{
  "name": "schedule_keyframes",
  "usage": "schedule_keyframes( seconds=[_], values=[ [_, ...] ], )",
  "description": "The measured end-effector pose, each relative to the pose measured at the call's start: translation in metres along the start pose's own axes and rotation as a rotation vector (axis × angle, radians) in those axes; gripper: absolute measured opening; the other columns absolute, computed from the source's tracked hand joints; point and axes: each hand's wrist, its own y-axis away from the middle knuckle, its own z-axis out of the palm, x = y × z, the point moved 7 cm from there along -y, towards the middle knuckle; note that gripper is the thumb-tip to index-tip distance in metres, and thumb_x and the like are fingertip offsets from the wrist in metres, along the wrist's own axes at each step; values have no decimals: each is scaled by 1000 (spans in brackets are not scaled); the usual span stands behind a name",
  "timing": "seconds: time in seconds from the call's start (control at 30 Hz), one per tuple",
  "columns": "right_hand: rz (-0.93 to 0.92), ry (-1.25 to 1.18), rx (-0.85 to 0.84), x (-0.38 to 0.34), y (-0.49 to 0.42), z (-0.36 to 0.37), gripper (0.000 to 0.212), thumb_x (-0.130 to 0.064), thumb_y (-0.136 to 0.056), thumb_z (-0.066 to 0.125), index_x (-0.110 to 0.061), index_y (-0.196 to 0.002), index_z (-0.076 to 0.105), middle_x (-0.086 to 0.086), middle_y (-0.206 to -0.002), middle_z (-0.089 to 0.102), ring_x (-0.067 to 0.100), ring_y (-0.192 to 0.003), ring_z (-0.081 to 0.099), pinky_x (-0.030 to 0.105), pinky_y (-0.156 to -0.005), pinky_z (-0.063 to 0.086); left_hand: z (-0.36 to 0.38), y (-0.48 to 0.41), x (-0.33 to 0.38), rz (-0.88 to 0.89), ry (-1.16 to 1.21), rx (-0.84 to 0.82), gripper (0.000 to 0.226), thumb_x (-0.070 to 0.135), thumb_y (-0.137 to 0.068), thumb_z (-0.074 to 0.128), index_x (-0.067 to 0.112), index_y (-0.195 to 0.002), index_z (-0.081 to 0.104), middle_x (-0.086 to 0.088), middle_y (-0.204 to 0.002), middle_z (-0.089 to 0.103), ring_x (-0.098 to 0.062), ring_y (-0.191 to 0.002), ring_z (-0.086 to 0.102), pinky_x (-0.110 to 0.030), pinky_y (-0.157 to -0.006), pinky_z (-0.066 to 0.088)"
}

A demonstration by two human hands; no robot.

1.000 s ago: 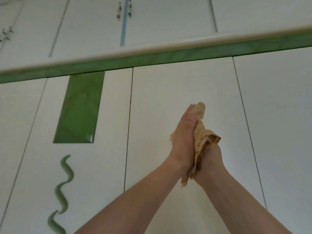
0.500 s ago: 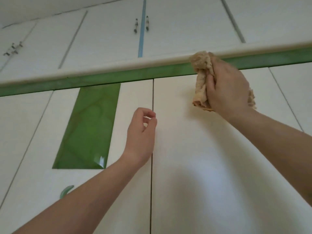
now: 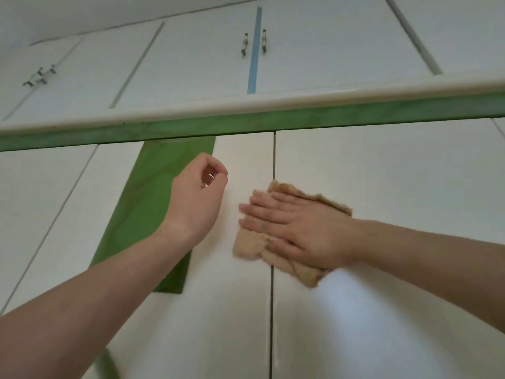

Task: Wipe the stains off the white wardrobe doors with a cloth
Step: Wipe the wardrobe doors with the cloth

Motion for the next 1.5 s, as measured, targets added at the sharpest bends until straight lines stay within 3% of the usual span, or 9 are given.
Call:
schedule_keyframes(
  seconds=[0.1,0.2,0.47,0.67,0.87,0.97,1.13,1.23,1.5],
  values=[
    [466,-12,150,118,31,-40,70,-53,-96,10,-27,-144,55,10,-147,58,28,-140,50,43,-120,35,4,6,-6,-15,4,-71,13,10,-97,55,17,-89,63,5,-84,60,-14,-81,56,-10,-62,40],
    [946,17,173,165,37,-42,77,-58,-101,4,-15,-165,13,12,-174,4,28,-161,-2,43,-130,-1,7,5,-4,-23,35,-68,13,11,-98,54,15,-91,64,1,-86,62,-13,-81,56,-12,-62,41],
    [21,61,-13,-27,82,15,61,-50,-111,19,-25,-166,12,-2,-174,1,19,-161,-5,36,-130,-4,20,29,7,-32,170,-115,14,7,-95,55,15,-88,64,-8,-89,67,-15,-80,56,-16,-64,42],
    [1074,1,190,145,106,-35,72,-56,-106,9,-18,-166,3,8,-174,-5,27,-160,-10,44,-129,-6,28,46,11,-106,182,-192,13,7,-96,54,12,-89,64,-11,-83,68,-11,-70,56,-12,-59,42],
    [63,-66,48,-106,33,35,63,-42,-106,42,-14,-162,31,13,-171,19,32,-160,4,50,-129,10,36,55,29,-129,237,-169,17,6,-95,55,16,-84,62,-3,-72,65,-8,-60,55,-16,-58,43],
    [-272,-94,-39,-104,112,33,58,-30,-105,52,-10,-158,39,13,-170,23,29,-160,10,46,-130,11,44,67,30,-129,217,-229,16,6,-95,55,17,-84,62,-5,-75,65,-10,-65,55,-23,-67,46],
    [844,62,148,118,196,-33,74,-58,-104,-2,-16,-164,13,16,-172,14,35,-159,9,46,-129,4,38,81,30,-107,176,-258,16,4,-94,54,14,-86,62,-12,-78,66,-4,-63,56,-16,-64,46],
    [1273,-51,248,142,156,-36,64,-43,-109,12,-14,-165,2,12,-173,-5,35,-159,-10,50,-129,-5,49,78,38,-112,134,-281,16,6,-94,54,16,-84,62,-2,-73,64,-11,-68,56,-19,-65,45],
    [-100,-78,-3,-75,153,30,57,-36,-107,40,-14,-160,37,9,-171,21,27,-161,9,44,-131,9,93,90,60,-61,51,-306,13,7,-92,57,15,-83,63,-13,-81,66,-15,-69,54,-17,-63,44]
  ],
)
